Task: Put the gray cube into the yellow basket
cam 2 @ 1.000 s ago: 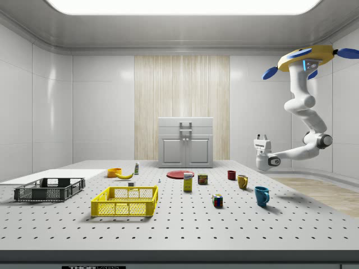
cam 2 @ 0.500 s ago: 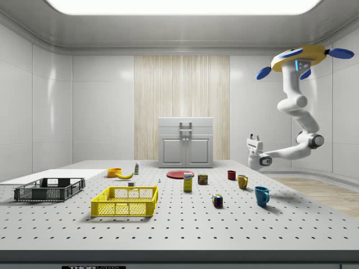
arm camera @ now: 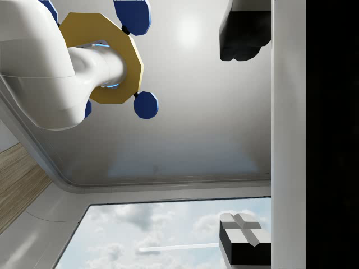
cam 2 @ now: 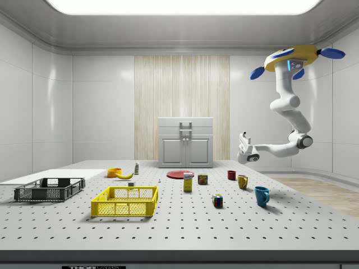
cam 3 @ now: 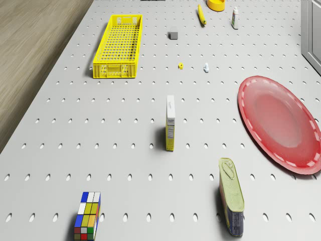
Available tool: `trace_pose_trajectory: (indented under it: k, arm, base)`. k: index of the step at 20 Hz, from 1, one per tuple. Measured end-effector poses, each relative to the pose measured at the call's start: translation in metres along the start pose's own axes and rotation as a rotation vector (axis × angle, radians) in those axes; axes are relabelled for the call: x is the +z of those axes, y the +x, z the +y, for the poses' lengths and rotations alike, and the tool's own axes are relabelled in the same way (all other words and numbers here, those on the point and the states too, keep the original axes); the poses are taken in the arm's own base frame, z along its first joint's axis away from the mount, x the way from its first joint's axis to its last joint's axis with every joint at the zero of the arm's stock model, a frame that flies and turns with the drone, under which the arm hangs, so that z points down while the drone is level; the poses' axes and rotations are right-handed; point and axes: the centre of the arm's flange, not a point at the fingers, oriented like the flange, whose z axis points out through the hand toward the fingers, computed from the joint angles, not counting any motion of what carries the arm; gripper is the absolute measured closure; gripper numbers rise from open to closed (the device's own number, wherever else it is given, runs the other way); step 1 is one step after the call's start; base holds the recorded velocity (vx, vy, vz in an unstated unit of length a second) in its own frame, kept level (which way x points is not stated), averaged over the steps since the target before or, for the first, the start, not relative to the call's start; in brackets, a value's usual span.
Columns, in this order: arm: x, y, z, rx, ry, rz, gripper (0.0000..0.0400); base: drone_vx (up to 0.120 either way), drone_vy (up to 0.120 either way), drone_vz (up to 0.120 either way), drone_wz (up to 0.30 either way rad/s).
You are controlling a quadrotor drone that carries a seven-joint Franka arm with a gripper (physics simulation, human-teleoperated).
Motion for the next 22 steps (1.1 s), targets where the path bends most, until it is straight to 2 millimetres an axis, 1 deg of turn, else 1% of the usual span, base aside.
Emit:
trace_pose_trajectory:
  k: [2, 4, 5, 7, 9, 12, 15, 18, 22]
  arm:
    - [0.003, -0.017, -0.017, -0.005, -0.172, 0.173, 0.0]
    - [0.015, -0.037, -0.036, -0.012, -0.384, 0.385, 0.0]
    - [0.025, -0.046, -0.045, -0.015, -0.502, 0.503, 0.0]
    - [0.052, -0.062, -0.06, -0.023, -0.748, 0.747, 0.0]
    - [0.082, -0.07, -0.067, -0.029, -0.983, 0.981, 0.0]
    - [0.122, -0.07, -0.066, -0.038, -1.269, 1.264, 0.0]
    - [0.147, -0.064, -0.059, -0.047, -1.459, 1.455, 0.0]
    - [0.161, -0.059, -0.053, -0.054, -1.574, 1.572, 0.0]
    - [0.17, -0.054, -0.047, -0.06, -1.658, 1.658, 0.0]
  base:
    - [0.12, 0.0, -0.02, 0.0]
    - [0.12, 0.0, -0.12, 0.0]
    - [0.12, 0.0, -0.12, 0.0]
    - [0.12, 0.0, -0.12, 0.0]
    - [0.12, 0.0, -0.12, 0.0]
    - [0.12, 0.0, -0.12, 0.0]
    - [0.12, 0.0, -0.12, 0.0]
    - [0.12, 0.0, -0.12, 0.0]
    - [0.12, 0.0, -0.12, 0.0]
